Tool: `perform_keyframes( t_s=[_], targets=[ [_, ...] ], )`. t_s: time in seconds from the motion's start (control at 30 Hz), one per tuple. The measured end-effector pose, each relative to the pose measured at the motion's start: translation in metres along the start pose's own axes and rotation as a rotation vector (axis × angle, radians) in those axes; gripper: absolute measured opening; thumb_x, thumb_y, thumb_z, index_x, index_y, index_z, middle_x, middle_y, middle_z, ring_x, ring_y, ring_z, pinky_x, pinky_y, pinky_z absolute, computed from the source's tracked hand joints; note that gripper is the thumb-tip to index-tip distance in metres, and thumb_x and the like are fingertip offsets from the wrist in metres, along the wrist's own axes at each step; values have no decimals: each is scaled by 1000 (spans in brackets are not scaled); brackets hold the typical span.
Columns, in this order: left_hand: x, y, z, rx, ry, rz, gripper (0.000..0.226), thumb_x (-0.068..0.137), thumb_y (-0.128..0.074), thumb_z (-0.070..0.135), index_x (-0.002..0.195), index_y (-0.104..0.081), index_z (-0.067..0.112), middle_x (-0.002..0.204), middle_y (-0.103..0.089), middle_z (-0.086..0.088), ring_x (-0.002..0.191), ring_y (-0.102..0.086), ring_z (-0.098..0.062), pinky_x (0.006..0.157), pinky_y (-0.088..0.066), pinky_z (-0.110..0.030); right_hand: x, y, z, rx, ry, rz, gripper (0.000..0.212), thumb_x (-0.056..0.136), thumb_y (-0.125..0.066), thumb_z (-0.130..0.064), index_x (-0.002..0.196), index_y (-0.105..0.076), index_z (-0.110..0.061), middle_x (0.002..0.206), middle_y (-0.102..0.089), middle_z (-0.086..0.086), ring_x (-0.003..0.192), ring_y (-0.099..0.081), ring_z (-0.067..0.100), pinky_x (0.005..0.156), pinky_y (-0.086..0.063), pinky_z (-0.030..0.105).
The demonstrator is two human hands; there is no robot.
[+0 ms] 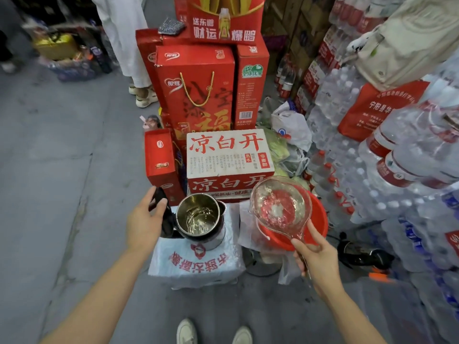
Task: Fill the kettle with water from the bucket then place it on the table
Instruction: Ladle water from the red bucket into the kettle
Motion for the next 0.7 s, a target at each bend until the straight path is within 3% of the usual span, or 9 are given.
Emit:
perform_keyframes(
  t_s=[0.17, 0.27, 0.33, 0.43, 0.53, 0.63, 0.7],
  targets=[
    [5, 6, -6, -31, 7, -30, 51, 97, -56, 38, 146, -47, 32, 133, -64, -5, 120, -61, -21, 101, -48, -47, -17, -52, -15, -42, 42, -45, 79, 89, -69, -2, 153, -31, -29, 54, -57, 11, 32, -39, 9, 32, -34, 21],
    [5, 10, -5, -17, -20, -51, 50, 96, -57, 38, 145, -48, 32, 133, -65, -3, 119, -62, -19, 99, -50, -47, -18, -79, -10, -83, 52, -52, 70, 91, -67, -3, 150, -39, -28, 51, -56, 8, 35, -39, 14, 35, -34, 21],
    [4, 13, -4, 4, -44, -56, 51, 96, -58, 37, 146, -48, 32, 134, -64, -2, 120, -62, -19, 99, -50, -46, -18, -93, -9, -136, 91, -47, 65, 91, -67, -8, 144, -45, -40, 50, -54, 9, 40, -40, 19, 40, -37, 26],
    [3, 14, -5, 25, -57, -61, 53, 96, -59, 37, 147, -46, 30, 137, -62, -2, 123, -60, -20, 101, -49, -44, -17, -106, -8, -250, 150, -2, 65, 89, -69, -22, 121, -45, -73, 51, -58, 2, 43, -46, 16, 47, -45, 32],
    [5, 13, -8, 20, -60, -69, 54, 96, -59, 38, 147, -45, 30, 139, -61, -3, 124, -59, -21, 103, -48, -44, -14, -111, -12, -298, 206, 68, 71, 89, -70, -22, 110, -41, -83, 65, -60, -9, 61, -50, 14, 60, -49, 34],
    [6, 12, -9, 0, -57, -81, 54, 96, -60, 37, 147, -45, 29, 140, -59, -3, 125, -58, -22, 104, -47, -45, -12, -113, -20, -401, 300, 107, 71, 90, -70, -22, 116, -39, -80, 55, -55, 5, 54, -42, 14, 55, -51, 33],
    [7, 12, -10, -9, -60, -82, 54, 95, -60, 36, 147, -45, 29, 140, -59, -4, 125, -58, -22, 104, -47, -44, -12, -113, -25, -450, 342, 142, 67, 89, -70, -20, 128, -42, -66, 58, -65, 3, 53, -43, 11, 60, -53, 33]
  ],
)
Point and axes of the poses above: each hand's wrist, its own x-axis towards the middle knuckle, its own y-axis out of the back of the hand, z = x × y, the point moved 5 cm from there along x, towards the middle knuckle
